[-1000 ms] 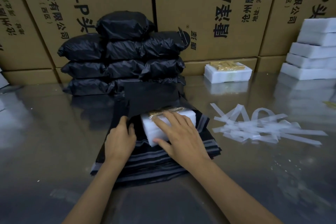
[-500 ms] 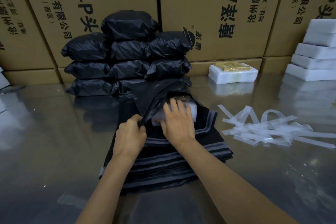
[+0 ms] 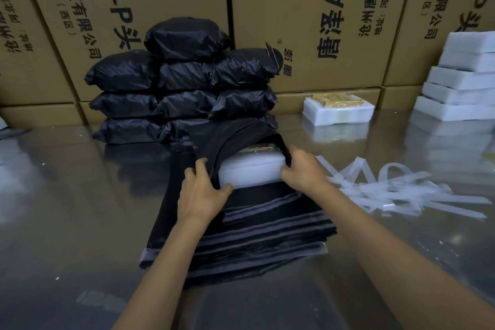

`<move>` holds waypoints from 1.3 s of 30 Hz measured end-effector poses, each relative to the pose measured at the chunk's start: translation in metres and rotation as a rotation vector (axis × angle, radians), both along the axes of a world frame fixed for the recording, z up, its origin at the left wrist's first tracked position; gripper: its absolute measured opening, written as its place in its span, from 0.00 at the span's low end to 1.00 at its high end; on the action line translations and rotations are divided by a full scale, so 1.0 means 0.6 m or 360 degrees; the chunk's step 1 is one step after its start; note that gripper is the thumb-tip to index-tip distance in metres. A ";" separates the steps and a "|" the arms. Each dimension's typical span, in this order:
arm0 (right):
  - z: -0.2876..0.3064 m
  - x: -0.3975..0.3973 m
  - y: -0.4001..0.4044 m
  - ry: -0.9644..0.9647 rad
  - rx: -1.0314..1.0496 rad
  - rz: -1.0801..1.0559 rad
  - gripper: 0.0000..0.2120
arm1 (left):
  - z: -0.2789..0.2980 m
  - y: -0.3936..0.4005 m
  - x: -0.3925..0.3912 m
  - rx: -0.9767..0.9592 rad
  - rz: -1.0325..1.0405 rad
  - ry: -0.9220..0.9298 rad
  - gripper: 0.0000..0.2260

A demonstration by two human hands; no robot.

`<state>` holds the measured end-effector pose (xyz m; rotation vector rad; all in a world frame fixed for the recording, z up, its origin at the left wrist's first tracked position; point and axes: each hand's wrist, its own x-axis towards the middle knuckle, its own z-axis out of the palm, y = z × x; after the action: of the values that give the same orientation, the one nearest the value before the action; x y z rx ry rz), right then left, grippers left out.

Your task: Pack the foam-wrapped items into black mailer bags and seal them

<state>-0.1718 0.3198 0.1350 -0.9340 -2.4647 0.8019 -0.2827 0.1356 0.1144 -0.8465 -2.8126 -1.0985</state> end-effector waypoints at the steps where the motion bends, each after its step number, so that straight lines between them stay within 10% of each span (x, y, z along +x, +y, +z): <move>1: -0.001 0.000 -0.001 -0.0005 0.0073 -0.0038 0.06 | 0.004 0.010 -0.002 0.0021 -0.0001 -0.0064 0.35; 15: -0.025 0.114 -0.019 0.0185 0.0168 -0.0265 0.07 | -0.010 -0.007 0.019 0.0315 0.0090 -0.0045 0.08; 31: -0.031 0.162 -0.127 0.0239 0.0195 0.0057 0.08 | -0.011 -0.085 0.037 0.0270 -0.0035 0.0135 0.10; 35: -0.016 0.152 -0.109 -0.0030 0.0125 0.0111 0.49 | -0.012 -0.083 0.045 0.0290 -0.0108 0.0134 0.12; 39: -0.019 0.108 -0.113 0.0111 0.0085 0.0141 0.44 | -0.013 -0.077 0.051 0.0238 -0.0216 0.0119 0.16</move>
<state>-0.1068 0.2521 0.1237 -0.7700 -2.4683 0.7799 -0.2520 0.0896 0.1065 -1.0530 -2.6074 -1.2471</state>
